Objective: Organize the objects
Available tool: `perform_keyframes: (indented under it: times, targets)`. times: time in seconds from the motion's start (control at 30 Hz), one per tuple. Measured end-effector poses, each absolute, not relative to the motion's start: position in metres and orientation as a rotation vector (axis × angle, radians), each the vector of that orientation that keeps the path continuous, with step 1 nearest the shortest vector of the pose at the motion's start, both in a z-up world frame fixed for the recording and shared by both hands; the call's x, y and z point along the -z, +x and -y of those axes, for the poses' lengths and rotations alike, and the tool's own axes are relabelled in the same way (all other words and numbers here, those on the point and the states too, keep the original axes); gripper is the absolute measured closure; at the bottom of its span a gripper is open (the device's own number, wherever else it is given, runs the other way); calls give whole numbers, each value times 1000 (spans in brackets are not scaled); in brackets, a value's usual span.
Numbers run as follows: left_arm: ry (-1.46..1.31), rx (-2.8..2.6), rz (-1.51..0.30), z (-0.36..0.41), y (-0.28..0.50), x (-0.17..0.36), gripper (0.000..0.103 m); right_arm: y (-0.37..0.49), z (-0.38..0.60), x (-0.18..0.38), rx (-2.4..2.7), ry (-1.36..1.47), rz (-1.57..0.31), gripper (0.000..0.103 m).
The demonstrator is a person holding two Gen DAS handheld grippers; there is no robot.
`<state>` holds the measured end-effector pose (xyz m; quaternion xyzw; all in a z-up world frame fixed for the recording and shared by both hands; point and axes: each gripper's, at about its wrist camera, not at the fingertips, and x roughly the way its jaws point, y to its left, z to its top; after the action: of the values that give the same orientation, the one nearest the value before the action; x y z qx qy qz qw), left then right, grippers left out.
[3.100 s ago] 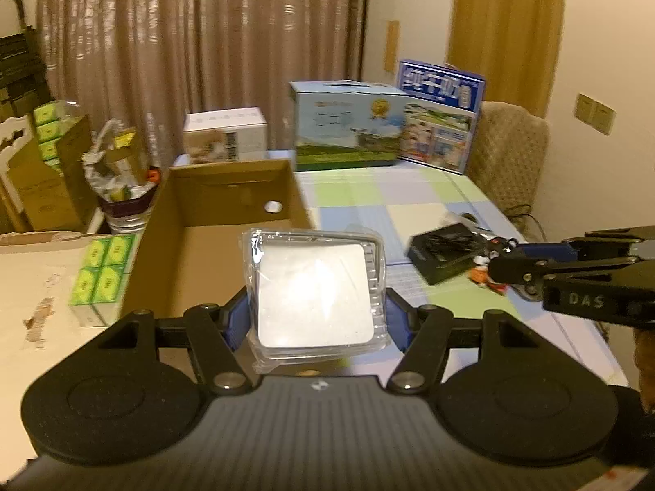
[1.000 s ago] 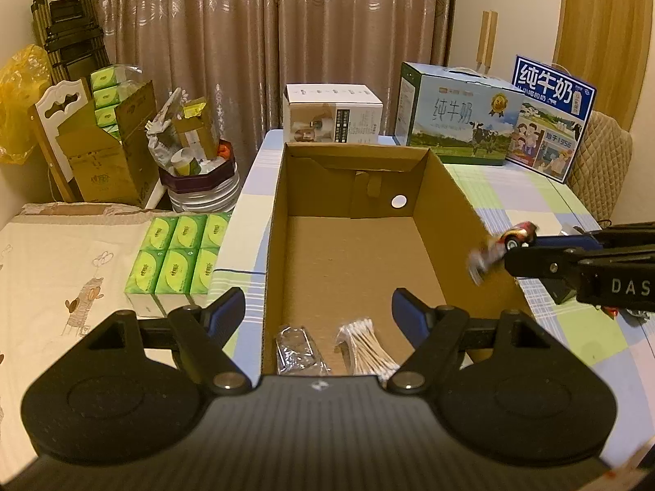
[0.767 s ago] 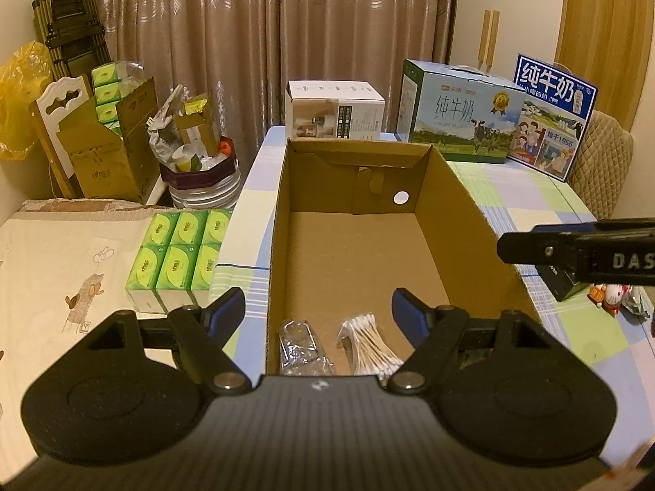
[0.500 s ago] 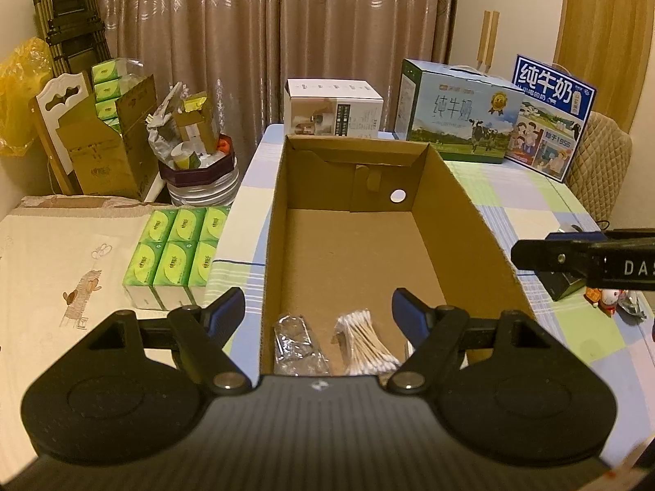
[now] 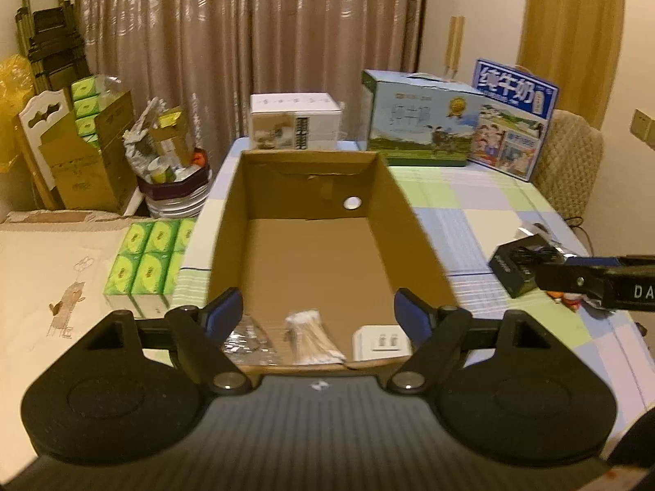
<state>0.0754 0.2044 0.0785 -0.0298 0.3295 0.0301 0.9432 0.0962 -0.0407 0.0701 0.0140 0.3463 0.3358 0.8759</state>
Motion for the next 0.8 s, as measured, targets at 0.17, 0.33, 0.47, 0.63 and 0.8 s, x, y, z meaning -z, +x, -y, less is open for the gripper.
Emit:
perform_keyframes:
  times: [0.17,0.33,0.47,0.63,0.8]
  targets:
    - [-58,-14,-663,-175,70,-85,21,87,92,-74,-610,56,-711,46]
    - [-54,50,-657,-138,69,-88,18,83,145,-76,-512,88,-705,46]
    - [-37,98,-659,-108,73,-88,17,81,183,-77,-448,108,-709,46]
    - [-22,151,-663,-71,78,-83,13,77,223,-76,-384,122,-713,46]
    - [-12,180,-673,-43,87,-76,11,77,256,-74,-329,146,-715,46]
